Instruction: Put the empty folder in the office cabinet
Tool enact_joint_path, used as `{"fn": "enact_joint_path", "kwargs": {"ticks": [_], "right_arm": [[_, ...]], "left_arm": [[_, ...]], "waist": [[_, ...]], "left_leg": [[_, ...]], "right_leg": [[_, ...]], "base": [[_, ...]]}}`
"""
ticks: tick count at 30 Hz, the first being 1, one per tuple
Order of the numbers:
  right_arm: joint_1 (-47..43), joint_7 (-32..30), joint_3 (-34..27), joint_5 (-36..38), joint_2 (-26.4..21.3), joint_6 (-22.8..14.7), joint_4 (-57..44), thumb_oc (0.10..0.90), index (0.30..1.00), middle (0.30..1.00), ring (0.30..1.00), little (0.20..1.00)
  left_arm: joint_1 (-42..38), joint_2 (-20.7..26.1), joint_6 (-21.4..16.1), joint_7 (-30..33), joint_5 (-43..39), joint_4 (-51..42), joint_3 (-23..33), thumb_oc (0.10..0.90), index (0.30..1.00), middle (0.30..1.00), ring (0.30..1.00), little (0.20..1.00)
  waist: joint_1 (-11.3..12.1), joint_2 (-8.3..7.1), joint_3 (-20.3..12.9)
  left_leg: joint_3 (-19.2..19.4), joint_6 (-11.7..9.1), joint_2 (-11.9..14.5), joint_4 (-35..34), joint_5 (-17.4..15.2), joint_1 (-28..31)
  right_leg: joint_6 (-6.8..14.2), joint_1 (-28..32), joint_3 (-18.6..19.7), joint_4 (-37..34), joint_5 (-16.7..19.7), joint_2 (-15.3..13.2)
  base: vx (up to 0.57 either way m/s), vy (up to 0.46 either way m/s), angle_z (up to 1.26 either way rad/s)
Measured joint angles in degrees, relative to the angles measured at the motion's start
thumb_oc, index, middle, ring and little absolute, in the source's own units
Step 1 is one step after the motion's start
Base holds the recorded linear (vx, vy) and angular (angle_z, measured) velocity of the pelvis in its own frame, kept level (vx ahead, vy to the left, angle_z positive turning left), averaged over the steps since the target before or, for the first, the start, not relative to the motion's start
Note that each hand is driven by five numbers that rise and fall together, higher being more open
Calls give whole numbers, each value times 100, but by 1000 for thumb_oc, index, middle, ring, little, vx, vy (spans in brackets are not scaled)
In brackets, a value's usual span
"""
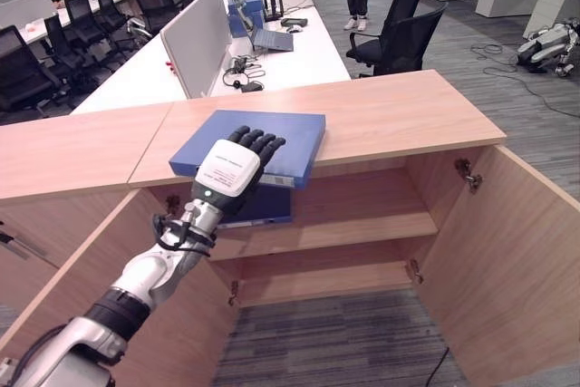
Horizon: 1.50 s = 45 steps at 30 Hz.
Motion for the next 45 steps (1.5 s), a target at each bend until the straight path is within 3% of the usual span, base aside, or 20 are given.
{"fn": "enact_joint_path", "kwargs": {"ticks": [13, 45], "right_arm": [[-7, 18, 7, 4, 1, -66, -12, 800, 900, 900, 900, 900], [17, 43, 89, 18, 0, -94, -226, 800, 900, 900, 900, 900]], "left_arm": [[-84, -1, 255, 8, -13, 552, -64, 800, 900, 900, 900, 900], [-431, -464, 375, 15, -468, 1368, -298, 800, 900, 900, 900, 900]], "waist": [[-130, -91, -28], [-297, -199, -30]], "left_leg": [[71, 0, 0, 0, -14, 23], [298, -2, 41, -20, -42, 70]], "right_leg": [[-1, -23, 66, 0, 9, 0], [-33, -98, 283, 0, 54, 39]], "base": [[2, 1, -1], [-1, 1, -3]]}}
